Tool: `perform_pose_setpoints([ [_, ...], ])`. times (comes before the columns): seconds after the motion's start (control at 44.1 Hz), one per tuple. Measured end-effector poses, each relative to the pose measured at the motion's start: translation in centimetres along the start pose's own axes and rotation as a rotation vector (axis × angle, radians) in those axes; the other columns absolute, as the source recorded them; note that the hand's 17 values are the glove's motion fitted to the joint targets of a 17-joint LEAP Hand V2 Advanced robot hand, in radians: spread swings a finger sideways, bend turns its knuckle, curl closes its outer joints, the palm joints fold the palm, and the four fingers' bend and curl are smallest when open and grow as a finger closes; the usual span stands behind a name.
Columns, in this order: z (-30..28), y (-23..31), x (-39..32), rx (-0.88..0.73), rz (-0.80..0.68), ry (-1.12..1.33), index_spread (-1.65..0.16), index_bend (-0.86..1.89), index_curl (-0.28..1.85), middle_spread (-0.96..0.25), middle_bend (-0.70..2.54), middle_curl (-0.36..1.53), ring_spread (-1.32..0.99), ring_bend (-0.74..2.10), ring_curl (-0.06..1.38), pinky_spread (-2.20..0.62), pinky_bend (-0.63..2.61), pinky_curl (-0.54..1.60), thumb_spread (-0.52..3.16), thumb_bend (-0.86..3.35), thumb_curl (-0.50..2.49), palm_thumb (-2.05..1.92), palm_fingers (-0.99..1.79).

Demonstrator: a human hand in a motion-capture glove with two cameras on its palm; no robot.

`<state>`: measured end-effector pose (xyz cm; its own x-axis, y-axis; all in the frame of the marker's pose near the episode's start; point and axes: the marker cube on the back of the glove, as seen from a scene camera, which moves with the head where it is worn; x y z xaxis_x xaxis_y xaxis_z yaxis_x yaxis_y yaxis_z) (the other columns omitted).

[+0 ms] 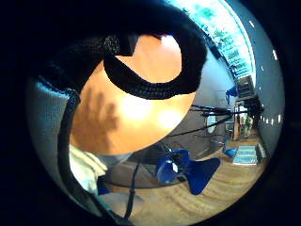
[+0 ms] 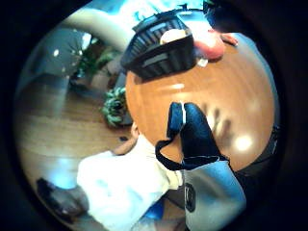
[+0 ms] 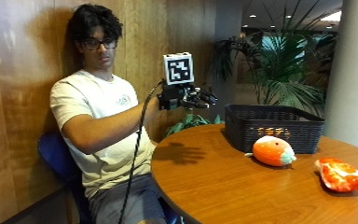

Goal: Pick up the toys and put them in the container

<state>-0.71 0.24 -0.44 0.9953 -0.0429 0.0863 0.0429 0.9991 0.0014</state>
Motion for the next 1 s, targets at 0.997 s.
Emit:
perform_pose_setpoints([
  [0.997,-0.3,-3.9,3.1,-0.077,0.028,-0.086,-0.28,0.19,0.31,-0.01,0.18,0.20,-0.01,0.40,0.17,0.05,0.81,0.30,1.41,0.11,0.28,0.18,0.14],
])
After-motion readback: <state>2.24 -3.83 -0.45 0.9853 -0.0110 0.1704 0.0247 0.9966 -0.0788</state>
